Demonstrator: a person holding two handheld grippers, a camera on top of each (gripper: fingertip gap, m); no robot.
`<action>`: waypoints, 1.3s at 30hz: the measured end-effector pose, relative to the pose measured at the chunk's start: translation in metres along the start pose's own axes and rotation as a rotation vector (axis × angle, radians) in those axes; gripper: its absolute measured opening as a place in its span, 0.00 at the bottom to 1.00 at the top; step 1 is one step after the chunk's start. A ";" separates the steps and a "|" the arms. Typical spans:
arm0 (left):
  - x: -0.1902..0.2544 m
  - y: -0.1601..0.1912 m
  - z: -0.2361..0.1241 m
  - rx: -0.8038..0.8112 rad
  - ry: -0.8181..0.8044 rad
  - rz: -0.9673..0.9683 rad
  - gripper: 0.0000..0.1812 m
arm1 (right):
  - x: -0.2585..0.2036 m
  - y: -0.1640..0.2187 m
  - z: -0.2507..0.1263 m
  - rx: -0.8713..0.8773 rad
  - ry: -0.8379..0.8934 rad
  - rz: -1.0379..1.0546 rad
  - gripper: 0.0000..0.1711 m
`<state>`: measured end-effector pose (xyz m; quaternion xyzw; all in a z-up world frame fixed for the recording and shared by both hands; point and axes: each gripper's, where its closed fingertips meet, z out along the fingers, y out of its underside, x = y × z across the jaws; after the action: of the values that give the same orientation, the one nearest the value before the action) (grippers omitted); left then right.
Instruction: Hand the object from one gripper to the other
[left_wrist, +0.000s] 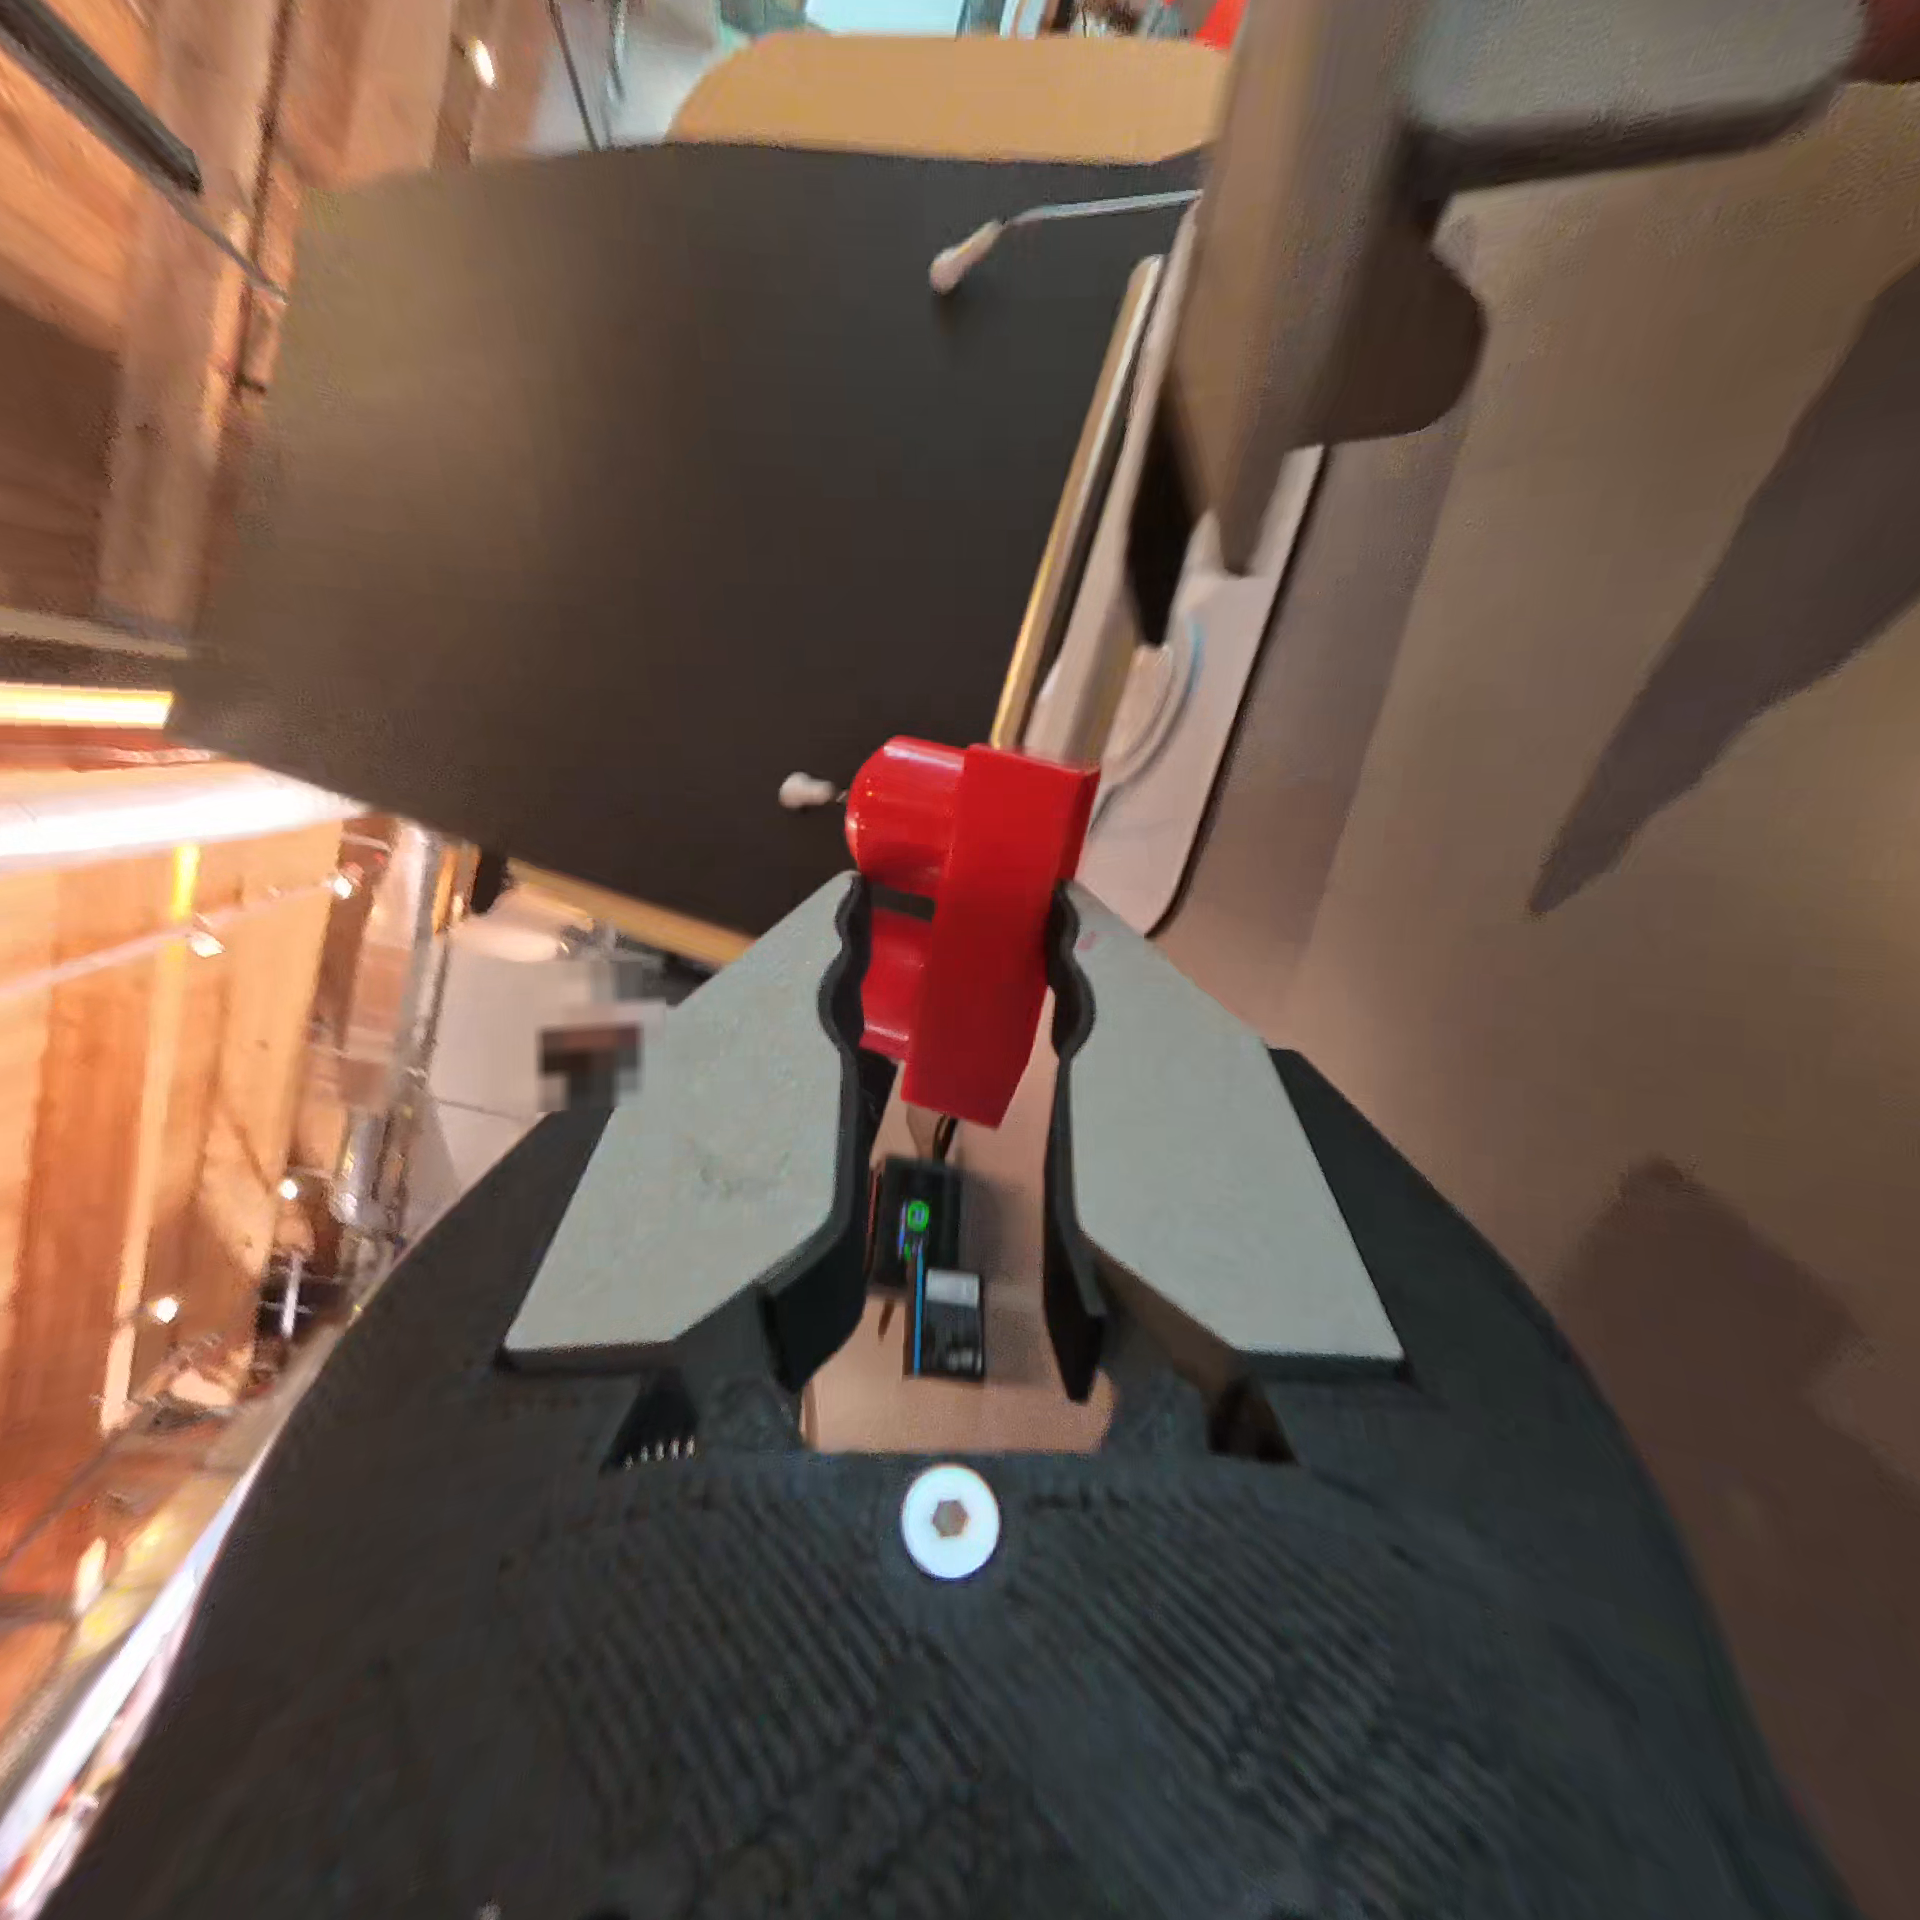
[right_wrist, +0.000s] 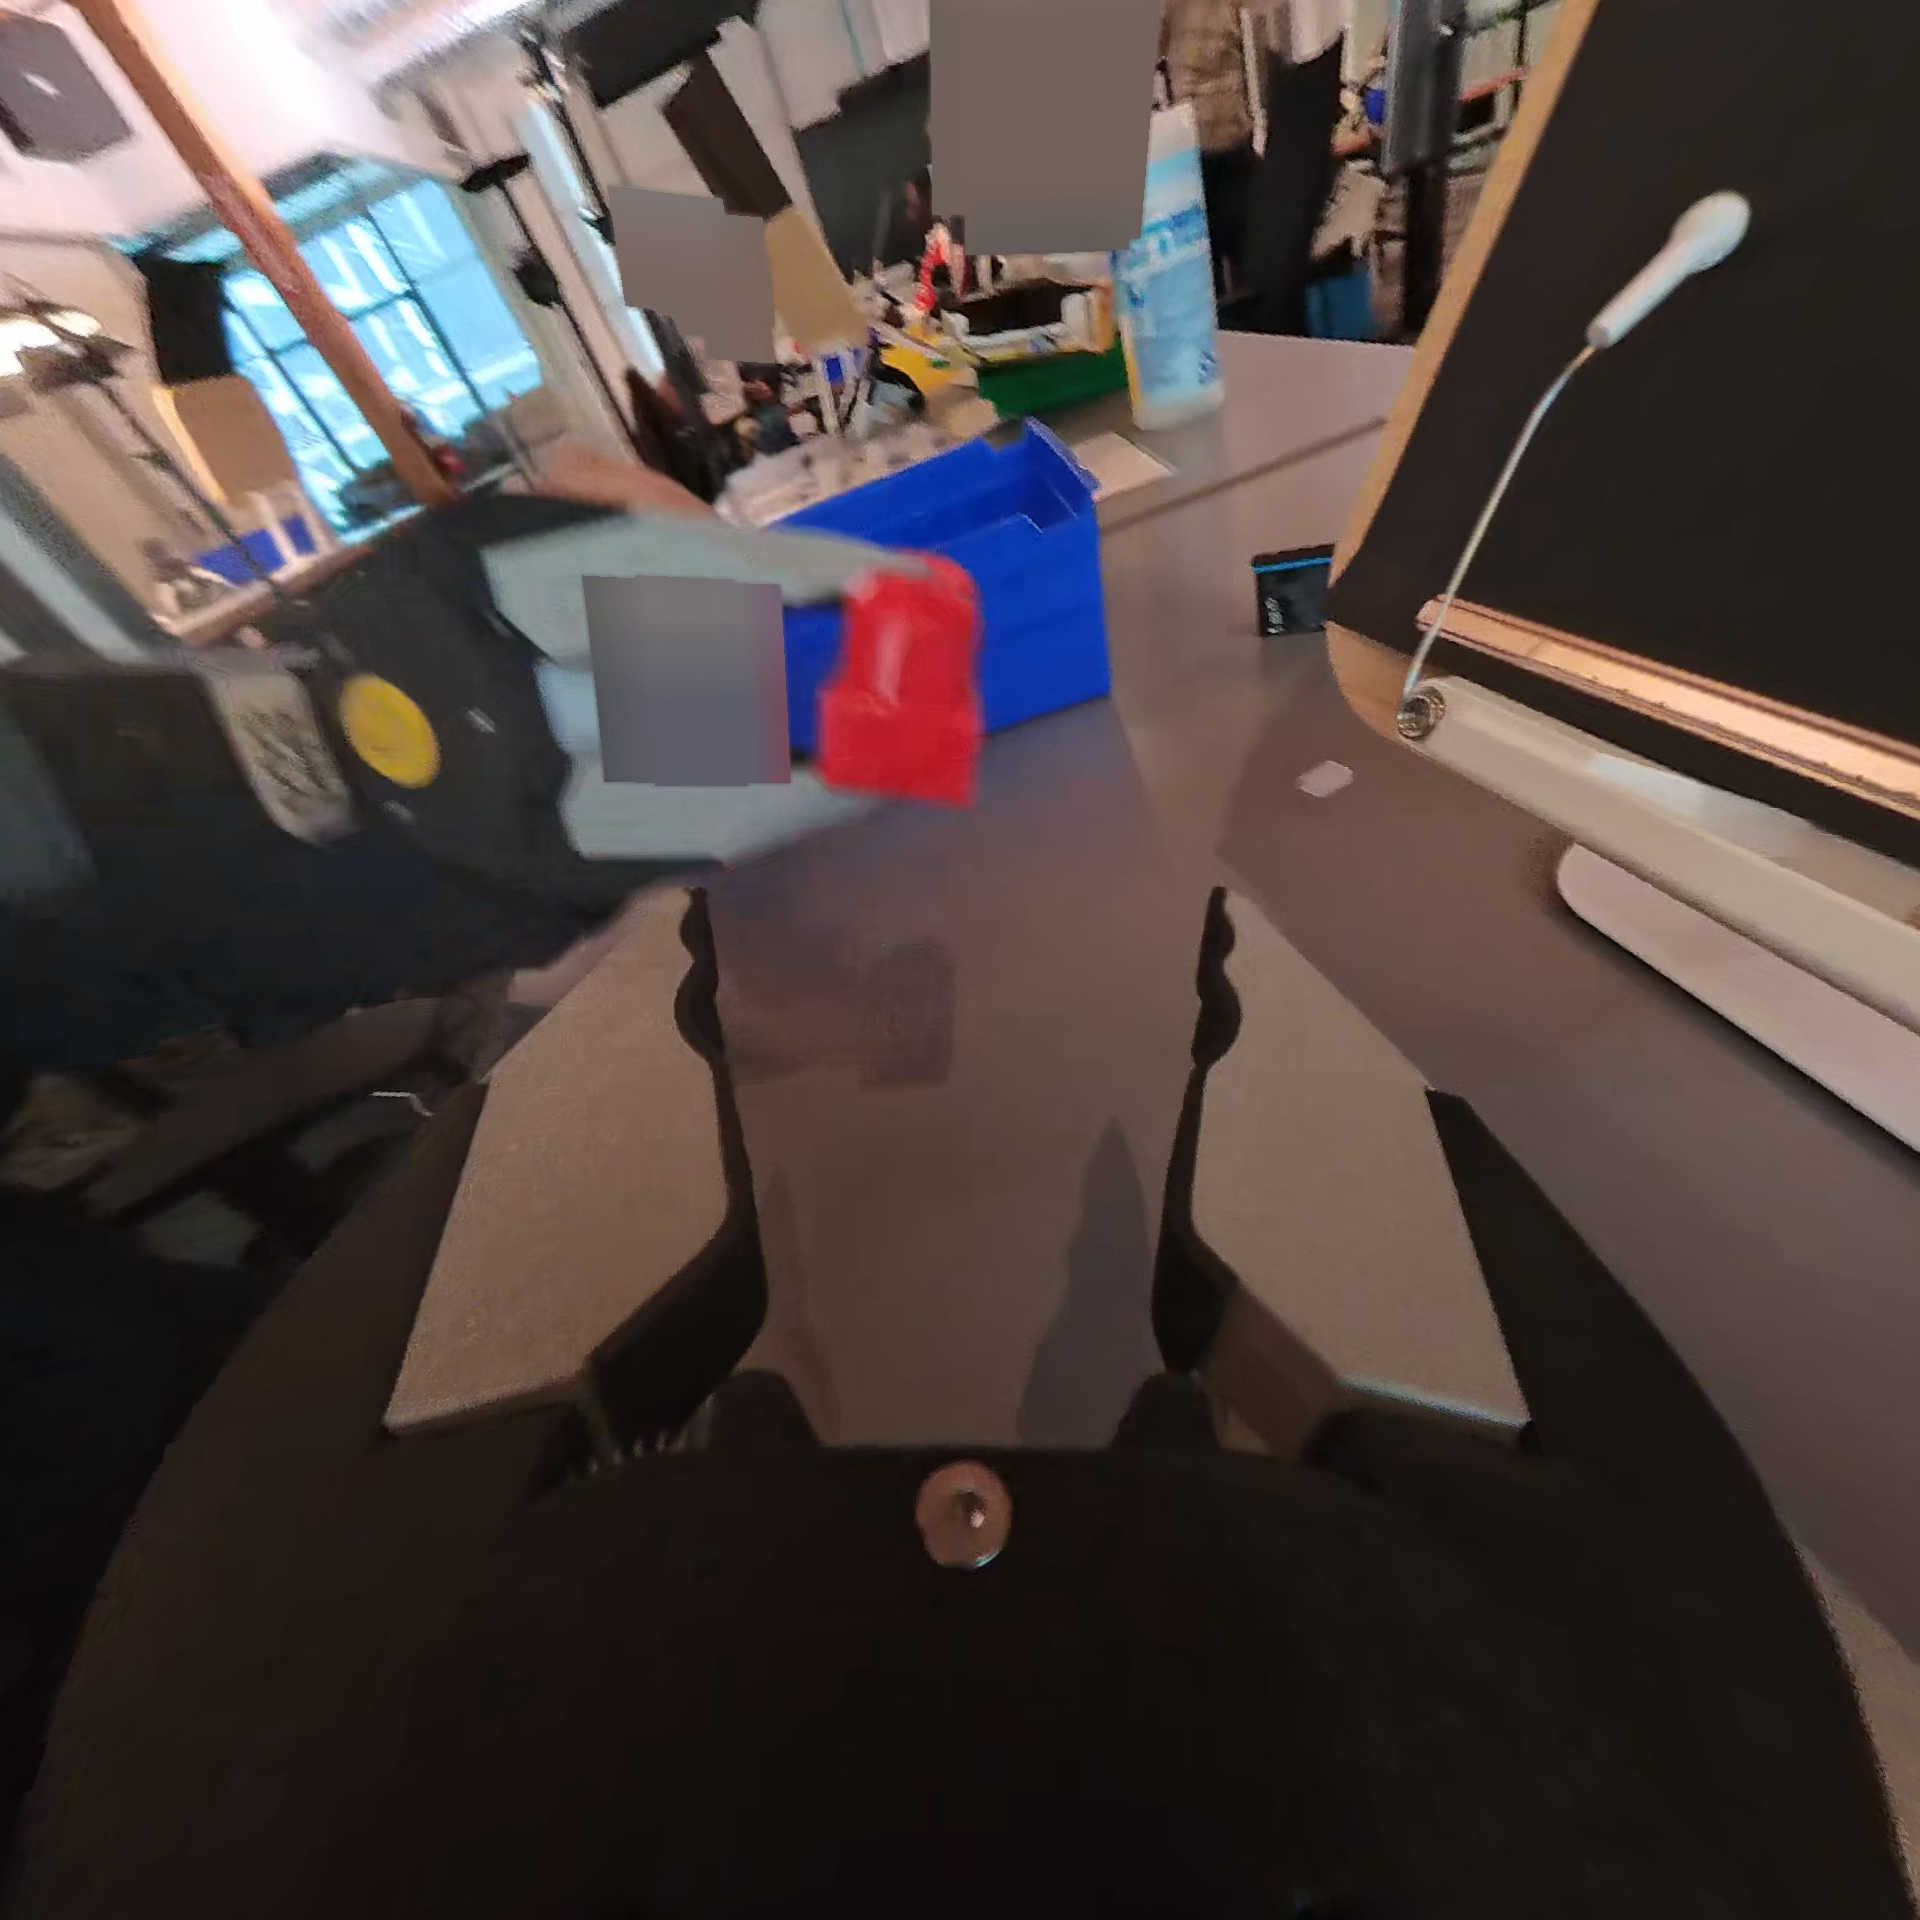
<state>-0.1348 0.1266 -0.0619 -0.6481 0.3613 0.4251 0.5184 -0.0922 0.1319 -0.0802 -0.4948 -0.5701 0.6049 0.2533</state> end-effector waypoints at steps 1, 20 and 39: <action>0.011 -0.007 0.009 0.026 -0.011 0.014 0.18 | -0.001 0.000 -0.003 0.002 -0.017 0.008 0.52; 0.072 -0.041 0.033 0.254 0.091 -0.032 0.10 | 0.015 0.044 0.000 -0.175 -0.084 0.123 0.28; 0.078 -0.036 0.029 0.247 0.108 -0.036 0.10 | 0.013 0.062 -0.007 -0.196 0.018 0.170 0.22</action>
<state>-0.0775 0.1600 -0.1243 -0.6079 0.4265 0.3324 0.5815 -0.0747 0.1327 -0.1411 -0.5692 -0.5802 0.5611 0.1567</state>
